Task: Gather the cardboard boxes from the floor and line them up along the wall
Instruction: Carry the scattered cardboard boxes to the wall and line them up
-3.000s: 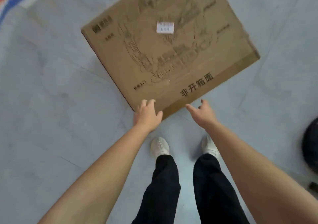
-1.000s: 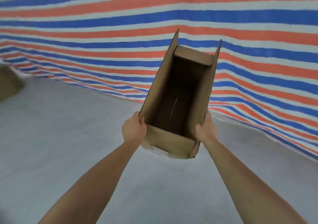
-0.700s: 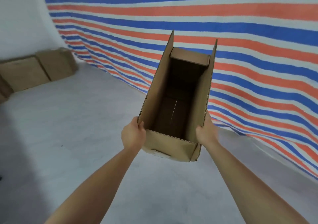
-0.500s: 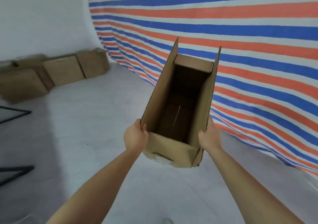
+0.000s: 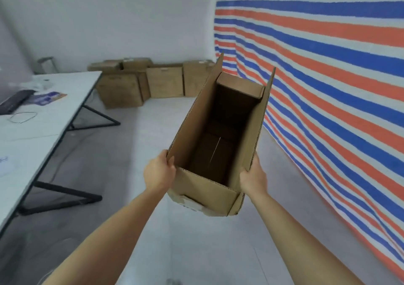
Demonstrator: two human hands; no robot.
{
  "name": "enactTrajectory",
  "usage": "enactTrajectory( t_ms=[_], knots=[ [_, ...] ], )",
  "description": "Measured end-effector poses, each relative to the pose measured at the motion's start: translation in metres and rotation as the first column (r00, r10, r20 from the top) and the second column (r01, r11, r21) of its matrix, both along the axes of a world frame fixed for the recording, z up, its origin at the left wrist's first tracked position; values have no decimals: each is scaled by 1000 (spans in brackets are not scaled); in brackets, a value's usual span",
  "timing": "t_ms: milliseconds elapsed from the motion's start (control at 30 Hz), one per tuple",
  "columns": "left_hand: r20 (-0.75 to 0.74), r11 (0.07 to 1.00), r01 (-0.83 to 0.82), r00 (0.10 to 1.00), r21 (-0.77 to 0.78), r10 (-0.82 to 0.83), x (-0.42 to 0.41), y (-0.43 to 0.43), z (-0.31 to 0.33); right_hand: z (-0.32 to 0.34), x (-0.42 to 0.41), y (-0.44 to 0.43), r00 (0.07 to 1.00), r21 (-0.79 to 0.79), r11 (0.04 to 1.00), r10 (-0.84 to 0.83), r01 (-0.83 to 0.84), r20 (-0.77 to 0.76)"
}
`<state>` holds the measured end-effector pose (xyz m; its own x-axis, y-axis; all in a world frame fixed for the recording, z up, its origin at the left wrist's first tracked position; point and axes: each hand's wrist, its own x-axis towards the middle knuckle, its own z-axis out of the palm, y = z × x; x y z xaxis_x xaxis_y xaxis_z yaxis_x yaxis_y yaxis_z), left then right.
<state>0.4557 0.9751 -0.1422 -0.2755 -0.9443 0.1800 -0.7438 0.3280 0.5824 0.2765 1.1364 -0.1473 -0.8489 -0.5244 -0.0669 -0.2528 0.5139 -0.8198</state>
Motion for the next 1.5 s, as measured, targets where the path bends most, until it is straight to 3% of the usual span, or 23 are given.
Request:
enactTrajectory(
  t_ms=[267,633,800,933,1100,1333,1500],
  knots=[
    [46,999,-9,999,-48,12,-49,-250,-12,-30,-63,-271,995,16,1000,9,-10,102],
    [142,1000,21,990,-4,-20,-187,-548,-22,-49,-204,-561,975,23,1000,-13,8,220],
    [192,998,68,979,0,-67,-257,-686,-20,-63,-297,-698,884,57,997,-80,61,460],
    [296,996,64,954,-62,-43,-289,-800,-6,-51,-352,-813,756,99,994,-32,-43,654],
    [300,998,27,954,-60,-7,-311,-946,-9,-49,-369,-961,749,134,980,23,-149,662],
    [320,1000,18,947,16,-23,-332,-1174,-45,-74,-383,-1173,760,101,993,-19,-62,650],
    [316,992,62,944,112,-94,-368,-1339,-24,-63,-404,-1311,767,78,997,-45,-7,640]
  ],
)
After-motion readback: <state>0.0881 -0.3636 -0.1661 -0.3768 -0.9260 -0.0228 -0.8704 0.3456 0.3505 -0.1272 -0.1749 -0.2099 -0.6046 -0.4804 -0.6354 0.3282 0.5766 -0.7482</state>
